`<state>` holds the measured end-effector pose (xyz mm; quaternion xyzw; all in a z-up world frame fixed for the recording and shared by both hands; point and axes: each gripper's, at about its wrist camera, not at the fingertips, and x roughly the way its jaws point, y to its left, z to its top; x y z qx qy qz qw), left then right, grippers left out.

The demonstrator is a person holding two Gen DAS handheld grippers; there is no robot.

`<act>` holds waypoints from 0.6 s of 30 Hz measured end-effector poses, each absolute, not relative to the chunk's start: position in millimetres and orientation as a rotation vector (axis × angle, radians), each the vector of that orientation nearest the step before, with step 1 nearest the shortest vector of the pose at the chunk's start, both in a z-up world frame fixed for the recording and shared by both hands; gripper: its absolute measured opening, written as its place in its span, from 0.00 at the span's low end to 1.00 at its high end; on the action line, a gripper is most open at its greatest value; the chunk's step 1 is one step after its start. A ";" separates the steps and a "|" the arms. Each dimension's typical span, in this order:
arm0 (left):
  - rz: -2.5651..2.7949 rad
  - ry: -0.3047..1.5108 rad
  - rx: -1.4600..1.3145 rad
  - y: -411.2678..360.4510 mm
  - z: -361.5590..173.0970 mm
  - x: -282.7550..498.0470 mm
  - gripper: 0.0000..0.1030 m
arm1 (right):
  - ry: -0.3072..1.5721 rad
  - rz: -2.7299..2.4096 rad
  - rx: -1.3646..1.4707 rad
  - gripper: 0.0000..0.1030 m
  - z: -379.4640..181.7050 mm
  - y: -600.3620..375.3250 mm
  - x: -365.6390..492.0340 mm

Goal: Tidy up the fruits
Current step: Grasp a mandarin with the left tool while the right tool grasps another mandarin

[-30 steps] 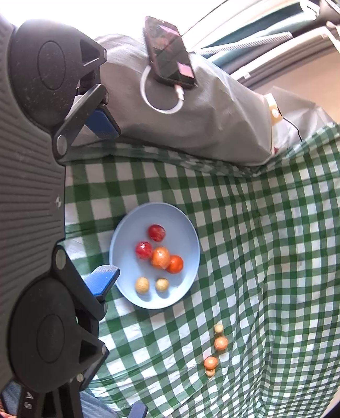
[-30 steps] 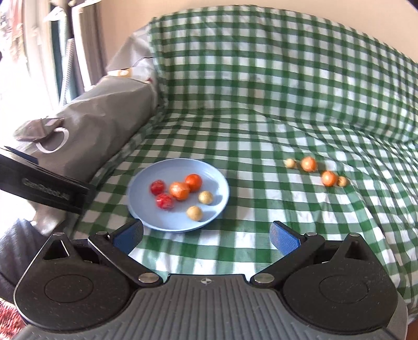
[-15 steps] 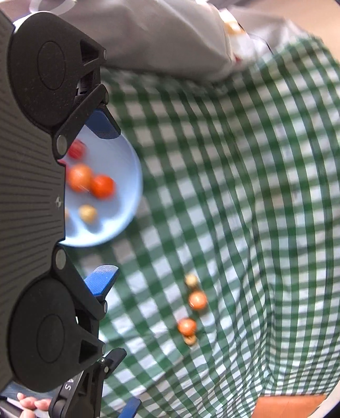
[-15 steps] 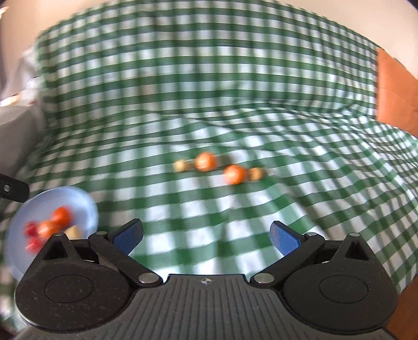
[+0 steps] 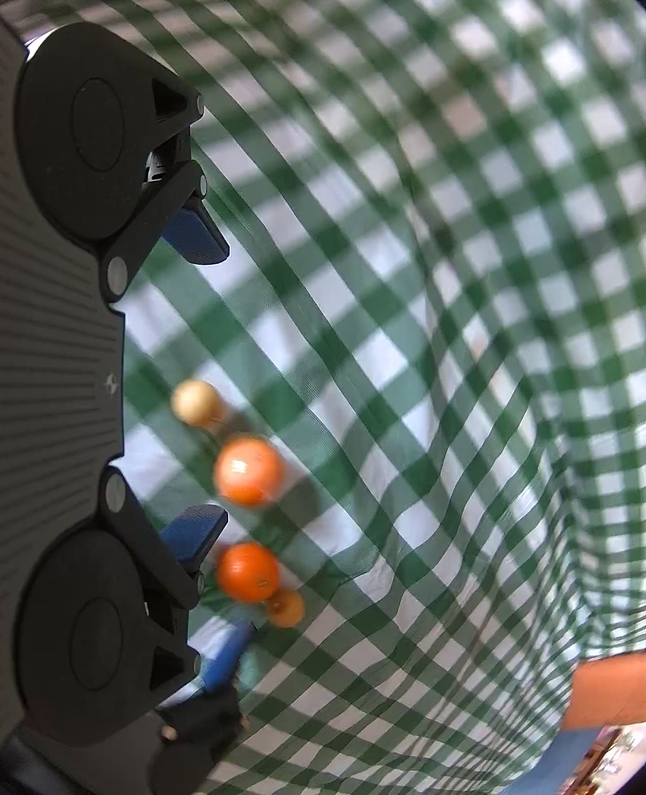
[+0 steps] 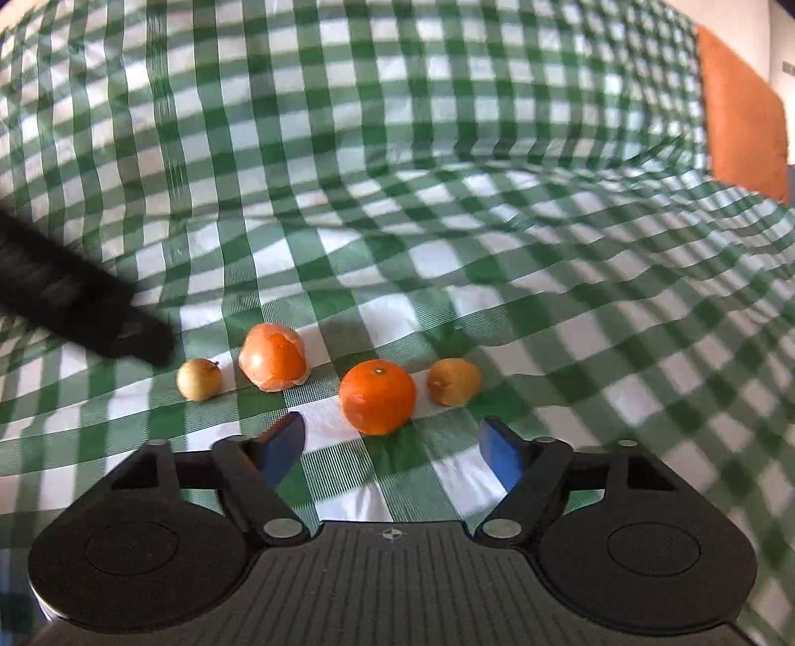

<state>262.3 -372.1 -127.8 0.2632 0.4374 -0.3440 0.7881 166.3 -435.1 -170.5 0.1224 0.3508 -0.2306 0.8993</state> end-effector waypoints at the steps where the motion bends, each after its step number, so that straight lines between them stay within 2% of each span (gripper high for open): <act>1: -0.756 0.951 0.574 -380.6 -134.1 267.6 1.00 | 0.737 -0.470 0.253 0.67 -177.4 -438.5 172.3; 4: -0.814 0.984 0.598 -399.6 -147.2 278.3 1.00 | 0.704 -0.469 0.224 0.67 -185.7 -440.6 176.3; 6: -0.852 0.998 0.626 -408.5 -152.5 281.1 0.95 | 0.694 -0.465 0.222 0.67 -186.0 -442.0 176.5; 8: -0.881 1.011 0.654 -414.9 -158.0 280.4 0.79 | 0.685 -0.462 0.216 0.67 -187.3 -442.9 176.5; 9: -0.899 1.026 0.657 -416.0 -160.4 279.9 0.77 | 0.683 -0.461 0.213 0.68 -188.0 -443.4 177.8; 12: -0.939 1.060 0.635 -415.5 -164.5 275.6 0.42 | 0.673 -0.464 0.214 0.67 -187.8 -443.2 178.4; 14: -0.927 1.037 0.622 -413.2 -163.8 271.0 0.40 | 0.665 -0.468 0.210 0.43 -186.3 -442.4 176.9; 15: -0.923 1.019 0.616 -411.4 -162.8 268.7 0.40 | 0.659 -0.459 0.210 0.37 -184.0 -441.4 175.3; 18: -0.885 0.993 0.595 -403.0 -154.4 262.6 0.40 | 0.655 -0.487 0.212 0.36 -180.9 -440.4 171.6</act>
